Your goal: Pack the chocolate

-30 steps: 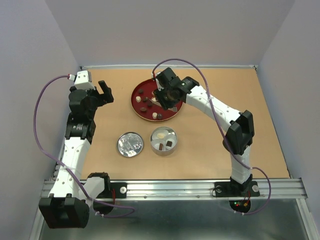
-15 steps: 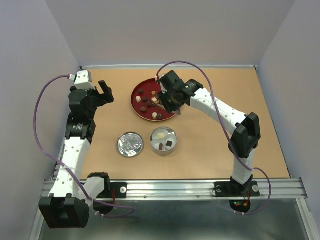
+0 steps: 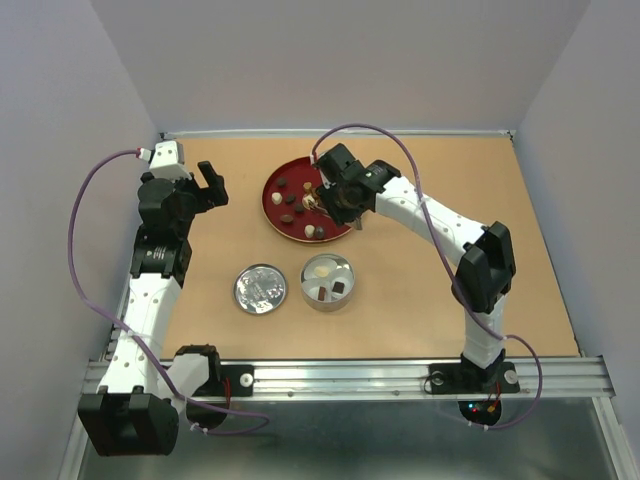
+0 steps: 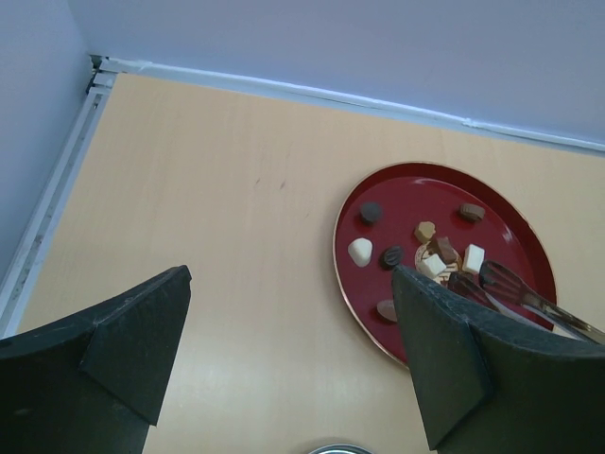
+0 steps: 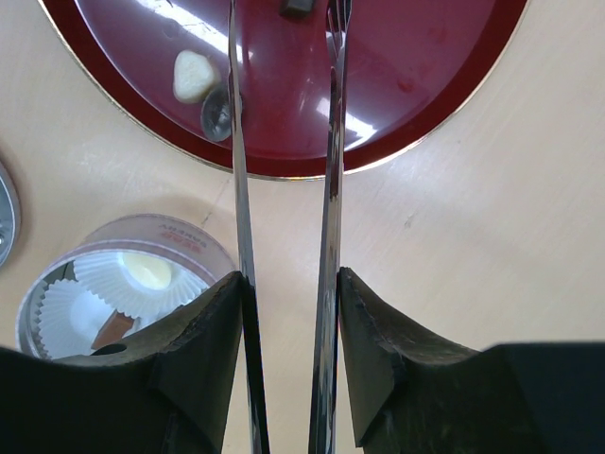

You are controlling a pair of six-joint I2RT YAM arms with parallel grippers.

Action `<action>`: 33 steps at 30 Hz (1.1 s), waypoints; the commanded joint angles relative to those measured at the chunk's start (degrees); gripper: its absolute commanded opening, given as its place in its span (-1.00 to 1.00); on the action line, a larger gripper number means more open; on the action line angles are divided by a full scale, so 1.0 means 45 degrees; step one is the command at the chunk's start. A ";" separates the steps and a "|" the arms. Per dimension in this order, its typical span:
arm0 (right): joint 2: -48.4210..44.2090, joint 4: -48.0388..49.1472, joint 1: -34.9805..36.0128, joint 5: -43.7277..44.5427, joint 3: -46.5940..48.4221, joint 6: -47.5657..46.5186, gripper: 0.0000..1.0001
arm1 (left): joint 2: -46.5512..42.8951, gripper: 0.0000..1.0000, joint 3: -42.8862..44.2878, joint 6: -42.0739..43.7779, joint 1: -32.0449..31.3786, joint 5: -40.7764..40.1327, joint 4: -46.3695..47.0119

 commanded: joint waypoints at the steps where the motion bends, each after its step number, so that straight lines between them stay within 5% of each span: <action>1: 0.0128 0.0740 -0.0010 0.0175 0.0479 -0.0168 -0.04 | -0.0031 0.97 -0.0123 -0.0056 0.0041 0.0132 0.0551; 16: 0.0148 0.1014 -0.0206 0.0155 -0.0087 -0.0285 -0.44 | -0.0012 0.97 -0.0123 -0.0075 0.0041 0.0269 0.0551; 33: -0.3112 0.0389 -0.0186 0.0546 -0.1688 0.0145 -0.46 | 0.0047 0.97 -0.0084 -0.0153 0.0021 0.0562 0.0570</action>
